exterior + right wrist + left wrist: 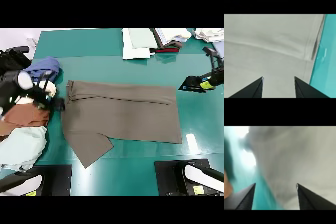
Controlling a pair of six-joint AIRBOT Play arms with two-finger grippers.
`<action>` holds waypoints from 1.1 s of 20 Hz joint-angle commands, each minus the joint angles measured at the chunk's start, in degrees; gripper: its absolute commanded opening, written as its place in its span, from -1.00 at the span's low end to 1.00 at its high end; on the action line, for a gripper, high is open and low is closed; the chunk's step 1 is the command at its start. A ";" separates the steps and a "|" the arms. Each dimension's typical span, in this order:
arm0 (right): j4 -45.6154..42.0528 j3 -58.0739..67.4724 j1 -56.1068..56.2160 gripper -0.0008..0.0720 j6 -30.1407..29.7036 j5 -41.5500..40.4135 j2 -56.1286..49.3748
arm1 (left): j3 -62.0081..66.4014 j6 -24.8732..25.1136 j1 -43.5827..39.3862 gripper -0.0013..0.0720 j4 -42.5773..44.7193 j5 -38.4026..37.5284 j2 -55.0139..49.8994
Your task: Fold the shirts.
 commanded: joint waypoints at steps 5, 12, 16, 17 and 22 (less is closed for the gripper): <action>0.09 -0.07 -0.04 0.22 0.02 1.46 9.40 | -26.99 -3.85 0.02 0.66 -15.30 6.05 14.69; 0.11 -0.07 -0.04 0.22 0.04 2.16 10.23 | -31.93 -1.29 -0.04 0.66 -26.14 13.05 14.69; -0.70 -0.20 -0.26 0.22 -0.02 4.90 10.21 | -30.71 2.69 -0.02 -0.91 -27.12 12.59 14.69; -1.05 -1.01 -1.03 0.22 -0.02 6.56 10.32 | -29.62 4.04 -0.02 -0.91 -27.08 11.26 14.69; -7.63 -20.83 -12.48 0.27 -0.13 7.91 15.17 | -25.73 6.29 -0.02 -0.91 -24.06 7.23 16.06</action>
